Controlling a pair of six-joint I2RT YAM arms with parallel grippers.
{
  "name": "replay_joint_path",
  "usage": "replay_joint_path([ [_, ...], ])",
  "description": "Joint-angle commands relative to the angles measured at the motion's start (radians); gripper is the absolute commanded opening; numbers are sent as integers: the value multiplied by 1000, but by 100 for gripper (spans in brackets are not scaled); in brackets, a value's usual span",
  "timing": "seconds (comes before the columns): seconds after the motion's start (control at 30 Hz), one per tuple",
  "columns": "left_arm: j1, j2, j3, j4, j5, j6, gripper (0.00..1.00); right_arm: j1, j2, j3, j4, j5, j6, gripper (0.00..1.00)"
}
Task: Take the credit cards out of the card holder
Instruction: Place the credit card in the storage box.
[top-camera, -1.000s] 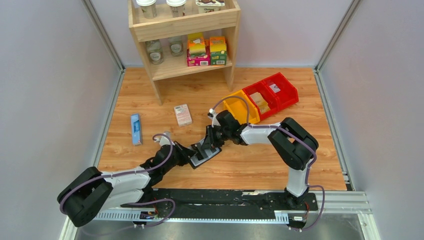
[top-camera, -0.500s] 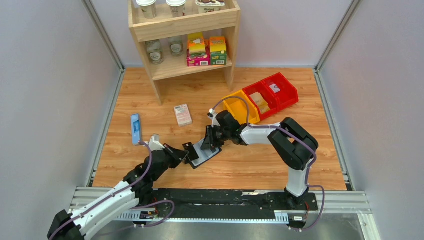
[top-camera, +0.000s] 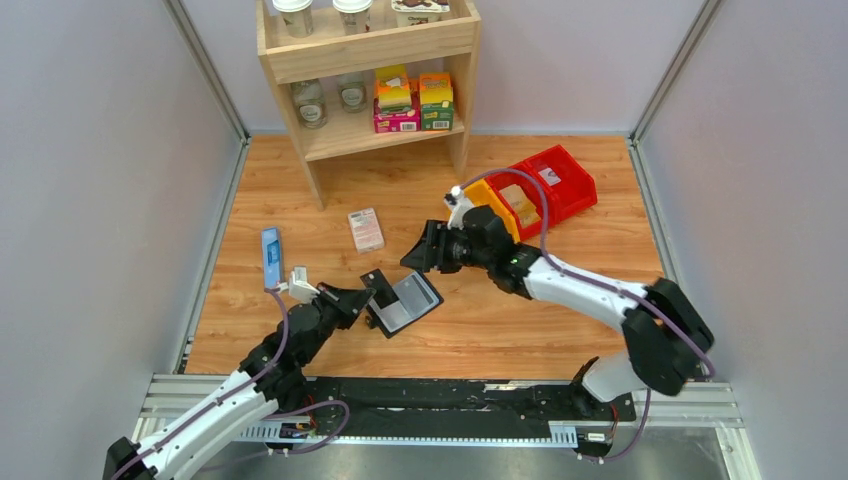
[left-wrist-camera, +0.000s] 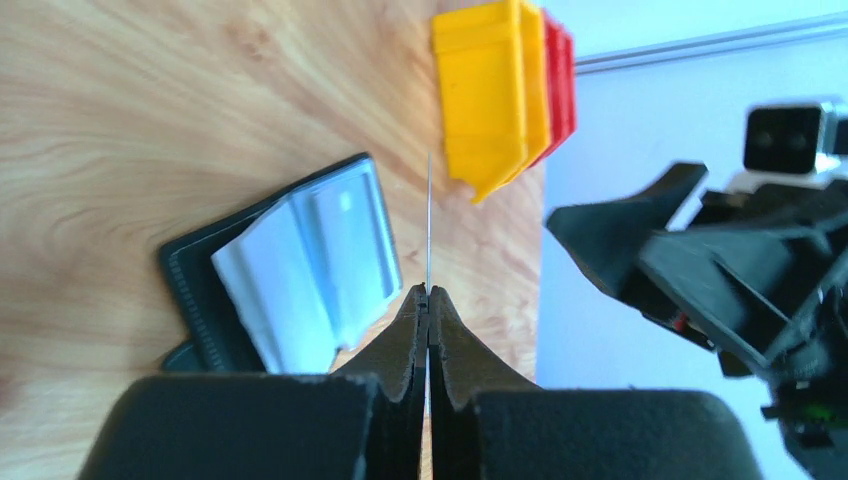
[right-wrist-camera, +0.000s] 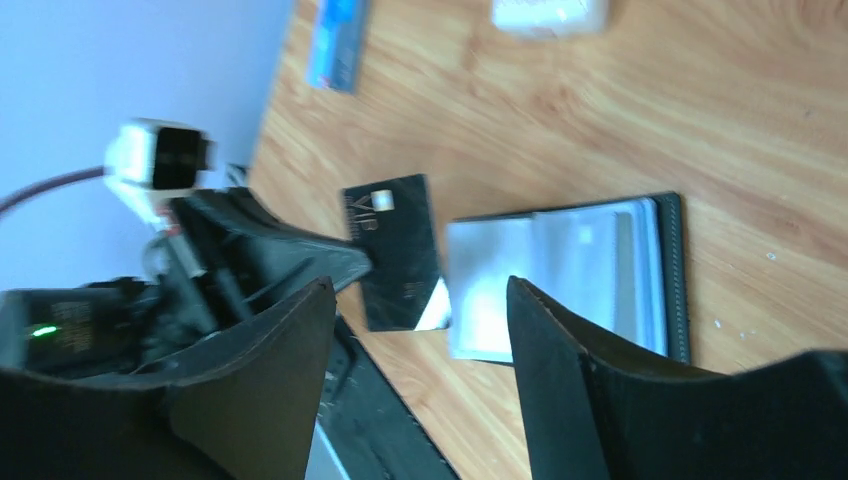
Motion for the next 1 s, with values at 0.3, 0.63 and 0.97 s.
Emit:
replay_joint_path([
  [0.3,-28,348,84,645,-40,-99,0,113,-339,-327,381,272,374,70],
  [0.63,-106,473,147,788,-112,-101,0,156,-292,-321,517,300,399,65],
  [0.97,-139,513,141,859,-123,-110,0,155,-239,-286,585,303,370,36],
])
